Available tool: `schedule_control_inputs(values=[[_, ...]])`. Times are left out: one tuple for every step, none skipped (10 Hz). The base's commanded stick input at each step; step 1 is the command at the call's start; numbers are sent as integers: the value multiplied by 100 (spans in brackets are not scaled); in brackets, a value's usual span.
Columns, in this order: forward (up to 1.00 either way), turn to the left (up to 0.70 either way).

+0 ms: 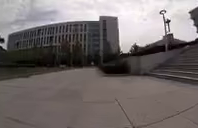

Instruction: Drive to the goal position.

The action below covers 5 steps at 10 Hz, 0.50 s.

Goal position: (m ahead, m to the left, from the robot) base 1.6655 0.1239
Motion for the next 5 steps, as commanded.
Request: schedule_control_inputs(values=[[66,0],[66,0],[66,0],[66,0],[66,0]])
